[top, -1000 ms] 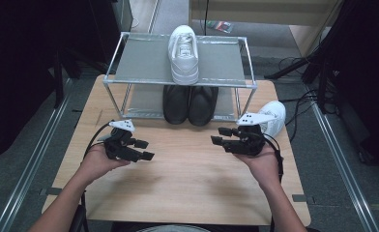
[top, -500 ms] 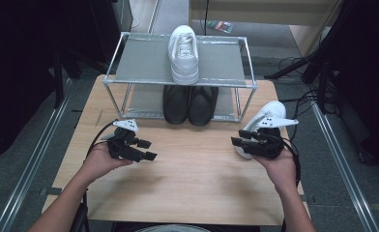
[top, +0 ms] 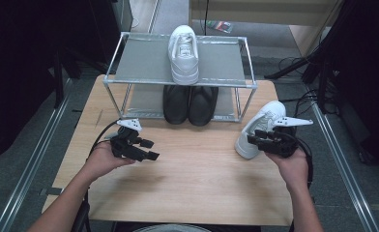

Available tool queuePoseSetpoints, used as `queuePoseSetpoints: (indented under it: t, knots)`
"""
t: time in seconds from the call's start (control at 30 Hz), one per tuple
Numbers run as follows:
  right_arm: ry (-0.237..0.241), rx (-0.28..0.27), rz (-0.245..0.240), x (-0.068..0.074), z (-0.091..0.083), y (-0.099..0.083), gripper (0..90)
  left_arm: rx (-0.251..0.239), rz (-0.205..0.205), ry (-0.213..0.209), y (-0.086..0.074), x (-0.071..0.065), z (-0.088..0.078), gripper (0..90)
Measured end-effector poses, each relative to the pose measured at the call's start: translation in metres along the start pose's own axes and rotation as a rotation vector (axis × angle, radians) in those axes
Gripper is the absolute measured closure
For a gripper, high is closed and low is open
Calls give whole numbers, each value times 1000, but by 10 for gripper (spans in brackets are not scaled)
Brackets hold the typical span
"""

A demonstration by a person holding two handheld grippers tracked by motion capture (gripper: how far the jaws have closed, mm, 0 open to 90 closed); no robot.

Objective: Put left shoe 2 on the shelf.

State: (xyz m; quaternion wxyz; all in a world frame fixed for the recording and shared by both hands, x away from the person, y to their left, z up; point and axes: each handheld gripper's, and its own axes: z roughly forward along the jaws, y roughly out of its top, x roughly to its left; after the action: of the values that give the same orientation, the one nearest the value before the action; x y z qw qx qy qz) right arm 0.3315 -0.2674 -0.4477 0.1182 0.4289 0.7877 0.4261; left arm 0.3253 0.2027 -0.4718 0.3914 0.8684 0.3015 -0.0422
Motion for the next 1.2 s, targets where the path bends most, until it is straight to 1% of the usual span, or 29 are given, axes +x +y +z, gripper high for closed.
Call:
queuePoseSetpoints:
  t: [0.07,0.13,0.2,0.23,0.27,0.3,0.37,0.4,0.43,0.5,0.6,0.67,0.77,0.8,0.87,0.97,1.1,1.17,1.2]
  knots:
    - [3,17,-11,-2,7,-1,572,0,1,4,0,-1,0,379]
    - [6,50,-9,-5,16,-3,584,0,3,8,0,-1,-1,379]
    - [3,78,0,-7,24,-3,621,0,3,5,0,-1,0,378]
    - [8,87,6,-9,27,-3,619,2,3,4,0,-1,0,378]
    - [21,91,24,-11,29,-2,620,3,4,5,0,-2,0,378]
    - [30,95,31,-13,32,-2,621,5,4,2,0,-2,1,378]
    - [46,103,27,-14,38,-3,635,4,5,1,0,-3,2,378]
    - [51,118,27,-14,41,-3,655,7,5,1,0,-3,2,377]
    - [56,137,23,-13,44,-4,649,8,6,2,0,-3,2,377]
    - [49,155,11,-13,50,-5,644,11,9,5,-2,-4,1,377]
    - [77,145,31,-16,53,-6,645,9,5,8,-3,-4,0,377]
    - [94,138,33,-18,55,-7,649,14,8,12,-4,-4,0,377]
    - [118,137,44,-19,59,-8,654,10,7,9,-4,-4,0,377]
    - [111,135,39,-19,60,-7,657,8,7,9,-4,-5,0,377]
    - [103,154,41,-17,60,-5,683,8,7,13,-4,-5,-1,377]
    - [81,174,27,-14,58,-3,718,3,5,12,-4,-4,-2,377]
    - [68,194,18,-12,56,-1,748,3,4,13,-4,-3,-2,377]
    - [59,190,18,-10,55,0,755,3,4,13,-3,-3,-2,377]
    - [50,180,9,-9,54,1,756,2,5,12,-3,-3,-2,377]
